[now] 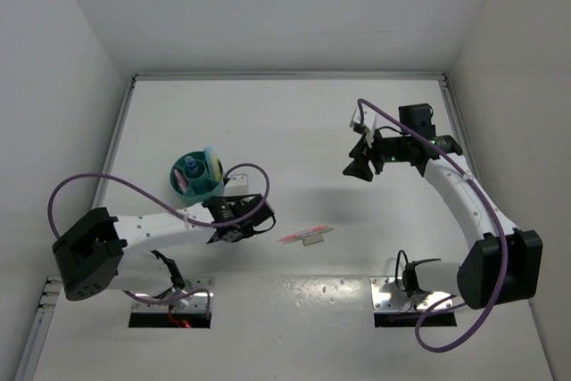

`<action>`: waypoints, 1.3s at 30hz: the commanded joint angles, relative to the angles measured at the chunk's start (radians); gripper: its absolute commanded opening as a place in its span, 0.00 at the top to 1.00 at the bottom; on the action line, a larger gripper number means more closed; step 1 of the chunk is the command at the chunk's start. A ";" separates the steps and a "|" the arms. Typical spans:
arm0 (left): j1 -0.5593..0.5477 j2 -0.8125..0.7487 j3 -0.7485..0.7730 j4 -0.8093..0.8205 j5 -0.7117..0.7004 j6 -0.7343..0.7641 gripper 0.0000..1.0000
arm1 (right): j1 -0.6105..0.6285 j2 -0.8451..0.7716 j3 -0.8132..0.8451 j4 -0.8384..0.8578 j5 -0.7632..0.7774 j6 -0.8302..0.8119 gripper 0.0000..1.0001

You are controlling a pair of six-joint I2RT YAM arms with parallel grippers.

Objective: Sort the stationery into containers
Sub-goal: Pick up the stationery from the center of the board, then place the stationery in the storage box.

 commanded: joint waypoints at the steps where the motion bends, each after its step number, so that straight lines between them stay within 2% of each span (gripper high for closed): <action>1: -0.065 -0.113 0.153 -0.152 -0.079 -0.112 0.97 | -0.005 -0.026 -0.002 0.016 -0.047 -0.024 0.45; 5: -0.087 -0.224 0.239 -0.258 -0.195 -0.217 1.00 | -0.005 -0.016 -0.002 0.016 -0.047 -0.024 0.48; 9: -0.044 -0.295 0.248 -0.386 -0.315 -0.391 1.00 | -0.005 0.005 0.012 -0.007 -0.038 -0.011 0.80; 10: -0.030 -0.324 0.248 -0.396 -0.326 -0.407 1.00 | -0.005 0.005 0.024 -0.008 -0.038 -0.011 0.94; 11: -0.018 -0.335 0.248 -0.396 -0.345 -0.421 1.00 | -0.005 0.014 0.033 -0.008 -0.038 -0.002 0.99; 13: 0.025 -0.344 0.248 -0.444 -0.355 -0.477 1.00 | -0.005 0.025 0.033 -0.017 -0.038 0.007 0.99; 15: 0.059 -0.344 0.273 -0.453 -0.366 -0.462 1.00 | -0.005 0.025 0.033 -0.017 -0.038 0.018 0.99; 18: 0.117 -0.335 0.293 -0.432 -0.389 -0.367 1.00 | -0.005 0.025 0.033 -0.017 -0.038 0.018 0.99; 19: 0.134 -0.318 0.293 -0.397 -0.389 -0.294 1.00 | -0.005 0.016 0.033 -0.017 -0.038 0.018 0.99; 25: 0.270 -0.223 0.279 -0.317 -0.377 -0.165 1.00 | -0.005 0.007 0.033 -0.008 -0.029 0.018 0.99; 31: 0.323 -0.169 0.227 -0.209 -0.359 -0.080 1.00 | -0.014 -0.003 0.033 -0.008 -0.029 0.018 0.99; 39: 0.352 -0.129 0.207 -0.179 -0.369 -0.060 1.00 | -0.014 -0.003 0.033 -0.008 -0.029 0.018 0.99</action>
